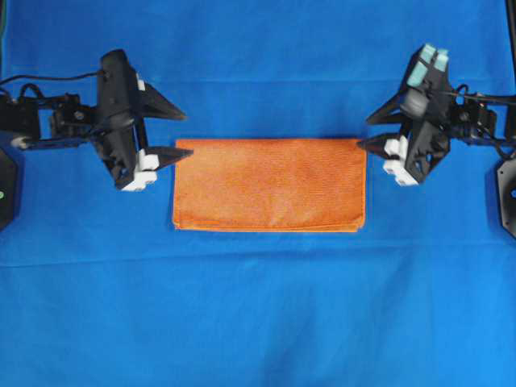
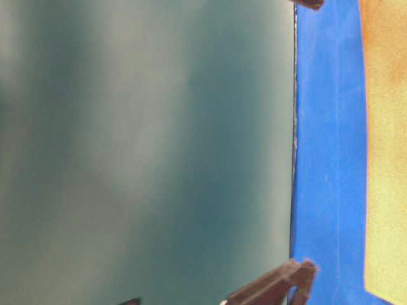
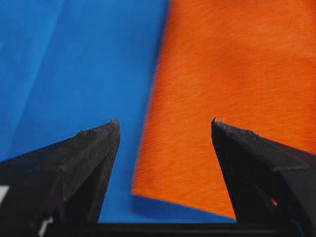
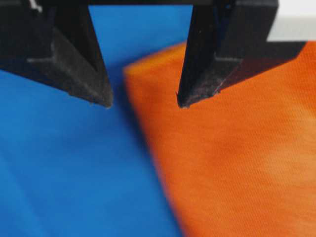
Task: Fold the orange towel.
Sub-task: 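Release the folded edge and lift both grippers, then lower both grippers onto the left and right corners of the folded strip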
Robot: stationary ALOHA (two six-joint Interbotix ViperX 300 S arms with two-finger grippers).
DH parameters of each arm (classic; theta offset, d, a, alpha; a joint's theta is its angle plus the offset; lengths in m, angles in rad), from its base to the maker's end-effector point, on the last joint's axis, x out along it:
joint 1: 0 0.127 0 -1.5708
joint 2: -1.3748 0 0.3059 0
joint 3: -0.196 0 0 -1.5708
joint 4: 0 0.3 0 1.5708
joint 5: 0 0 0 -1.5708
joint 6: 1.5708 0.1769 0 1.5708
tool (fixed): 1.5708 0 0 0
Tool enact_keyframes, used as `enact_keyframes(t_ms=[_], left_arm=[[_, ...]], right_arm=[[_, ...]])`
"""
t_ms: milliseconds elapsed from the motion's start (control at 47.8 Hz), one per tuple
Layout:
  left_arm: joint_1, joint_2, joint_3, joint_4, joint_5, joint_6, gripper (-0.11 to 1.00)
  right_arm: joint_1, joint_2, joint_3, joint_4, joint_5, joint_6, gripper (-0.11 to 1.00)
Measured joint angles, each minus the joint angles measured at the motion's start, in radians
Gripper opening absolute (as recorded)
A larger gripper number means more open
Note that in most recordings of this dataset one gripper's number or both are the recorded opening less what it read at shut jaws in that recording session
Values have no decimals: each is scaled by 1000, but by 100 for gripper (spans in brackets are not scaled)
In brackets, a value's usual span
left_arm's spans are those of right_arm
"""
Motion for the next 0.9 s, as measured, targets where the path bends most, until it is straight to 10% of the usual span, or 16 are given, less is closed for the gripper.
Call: enact_keyframes(t_ms=[377,900], left_arm=[[52,252,-66,0,-18,3,67],[52,268,-74,0,5,0,57]], right_arm=[[-38,213,-20,-14,-91,0,60],[15,244,-26,-11,-95,14,58]])
